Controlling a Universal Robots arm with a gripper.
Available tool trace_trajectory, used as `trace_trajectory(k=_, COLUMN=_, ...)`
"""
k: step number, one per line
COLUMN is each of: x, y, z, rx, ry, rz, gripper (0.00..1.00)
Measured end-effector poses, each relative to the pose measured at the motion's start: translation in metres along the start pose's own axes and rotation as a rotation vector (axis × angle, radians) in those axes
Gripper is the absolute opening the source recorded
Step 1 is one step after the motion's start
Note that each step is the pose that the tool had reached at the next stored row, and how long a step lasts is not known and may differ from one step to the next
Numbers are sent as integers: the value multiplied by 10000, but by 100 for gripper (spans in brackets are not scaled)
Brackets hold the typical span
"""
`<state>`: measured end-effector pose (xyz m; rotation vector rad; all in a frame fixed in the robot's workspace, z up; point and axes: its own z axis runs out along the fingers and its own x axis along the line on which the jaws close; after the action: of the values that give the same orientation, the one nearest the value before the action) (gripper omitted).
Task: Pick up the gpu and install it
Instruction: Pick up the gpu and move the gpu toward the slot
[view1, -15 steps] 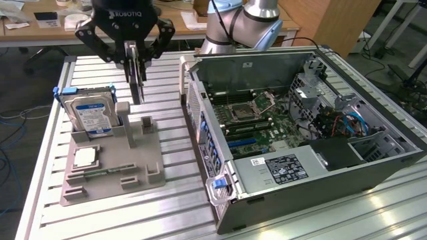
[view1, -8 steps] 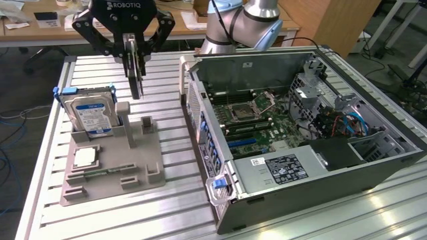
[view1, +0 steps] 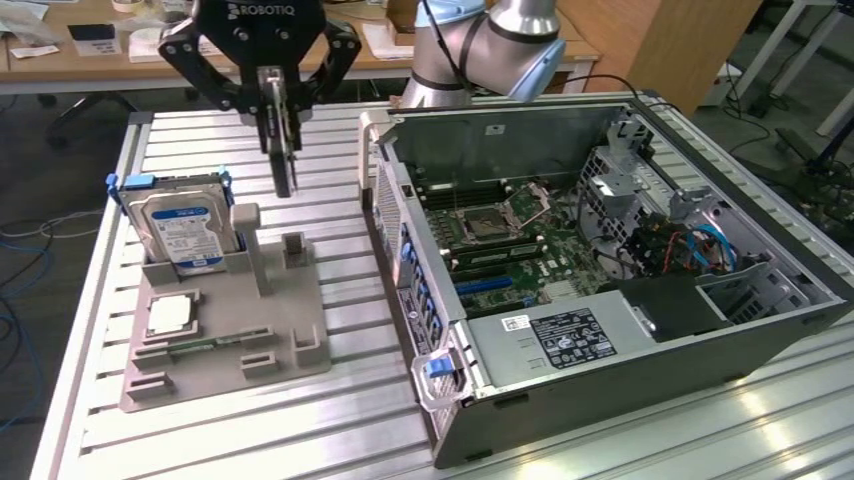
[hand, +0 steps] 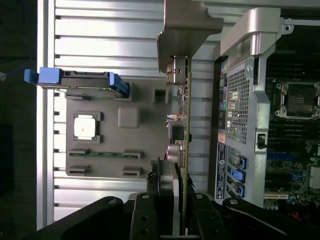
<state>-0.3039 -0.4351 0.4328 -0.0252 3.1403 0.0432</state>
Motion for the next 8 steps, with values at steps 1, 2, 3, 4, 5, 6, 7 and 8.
trace_trajectory(k=1, x=-32, y=0, z=0, rx=0, ry=1, rz=1, gripper=28)
trace_trajectory(k=2, x=-67, y=-1, z=1, rx=-1, ry=0, rz=2, gripper=28)
trace_trajectory(k=3, x=-101, y=-1, z=0, rx=0, ry=0, rz=2, gripper=28)
trace_trajectory(k=4, x=-134, y=-1, z=1, rx=-1, ry=-1, rz=3, gripper=28)
trace_trajectory(k=5, x=-165, y=-2, z=0, rx=0, ry=0, rz=2, gripper=28)
trace_trajectory(k=6, x=-202, y=-3, z=0, rx=0, ry=1, rz=1, gripper=28)
trace_trajectory(k=7, x=-244, y=-4, z=0, rx=1, ry=1, rz=0, gripper=28)
trace_trajectory(k=8, x=-283, y=-4, z=1, rx=0, ry=0, rz=1, gripper=28)
